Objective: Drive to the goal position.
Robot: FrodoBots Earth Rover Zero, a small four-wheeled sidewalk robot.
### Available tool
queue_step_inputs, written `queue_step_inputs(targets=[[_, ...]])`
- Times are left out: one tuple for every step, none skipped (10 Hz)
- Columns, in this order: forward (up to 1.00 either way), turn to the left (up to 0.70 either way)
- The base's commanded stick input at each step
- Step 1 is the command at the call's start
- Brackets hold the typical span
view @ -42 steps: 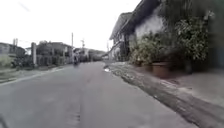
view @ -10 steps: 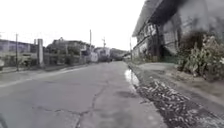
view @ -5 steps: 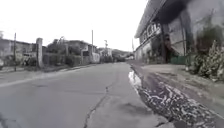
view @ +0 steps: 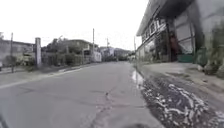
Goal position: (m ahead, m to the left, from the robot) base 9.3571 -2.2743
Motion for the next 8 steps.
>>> queue_step_inputs(targets=[[1.0,0.0],[1.0,0.0],[1.0,0.0],[1.0,0.0],[1.0,0.0],[1.0,0.0],[1.0,0.0],[1.0,0.0]])
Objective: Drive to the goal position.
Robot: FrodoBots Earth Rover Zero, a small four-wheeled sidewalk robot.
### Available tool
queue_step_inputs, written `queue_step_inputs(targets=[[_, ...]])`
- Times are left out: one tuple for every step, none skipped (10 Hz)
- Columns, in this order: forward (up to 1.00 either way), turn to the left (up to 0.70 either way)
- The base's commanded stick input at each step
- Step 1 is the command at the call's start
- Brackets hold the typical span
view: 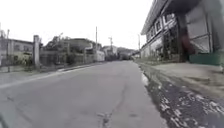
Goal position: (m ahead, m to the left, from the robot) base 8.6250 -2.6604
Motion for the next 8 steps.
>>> queue_step_inputs(targets=[[1.0,0.0],[1.0,-0.02],[1.0,-0.08],[1.0,-0.14],[1.0,-0.2],[1.0,-0.26],[1.0,-0.32],[1.0,-0.38]])
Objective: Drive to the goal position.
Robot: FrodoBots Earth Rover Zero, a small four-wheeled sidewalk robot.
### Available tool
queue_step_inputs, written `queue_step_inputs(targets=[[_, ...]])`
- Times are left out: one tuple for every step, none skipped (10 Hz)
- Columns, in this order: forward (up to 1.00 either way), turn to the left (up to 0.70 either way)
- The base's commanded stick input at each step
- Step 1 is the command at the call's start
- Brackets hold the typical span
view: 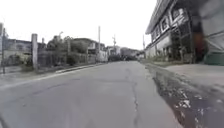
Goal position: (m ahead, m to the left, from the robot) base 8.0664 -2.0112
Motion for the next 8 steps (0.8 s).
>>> queue_step_inputs(targets=[[1.0,-0.35],[1.0,-0.28],[1.0,-0.2],[1.0,-0.12],[1.0,-0.05],[1.0,0.0],[1.0,0.0],[1.0,0.0]])
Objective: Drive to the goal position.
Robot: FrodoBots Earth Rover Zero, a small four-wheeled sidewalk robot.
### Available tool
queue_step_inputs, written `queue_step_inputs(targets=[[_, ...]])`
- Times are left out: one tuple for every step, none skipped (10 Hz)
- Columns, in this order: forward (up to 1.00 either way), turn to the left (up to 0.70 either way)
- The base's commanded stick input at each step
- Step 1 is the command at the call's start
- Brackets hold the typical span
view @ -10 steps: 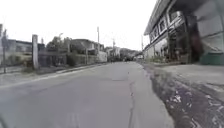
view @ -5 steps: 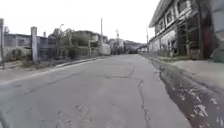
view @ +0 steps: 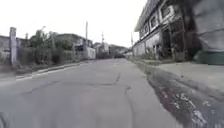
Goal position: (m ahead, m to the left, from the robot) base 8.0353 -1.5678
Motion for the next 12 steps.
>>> queue_step_inputs(targets=[[1.0,0.0],[1.0,0.0],[1.0,0.0],[1.0,0.0],[1.0,0.0],[1.0,0.0],[1.0,0.0],[1.0,0.0],[1.0,0.0],[1.0,0.0],[1.0,0.0],[1.0,0.0]])
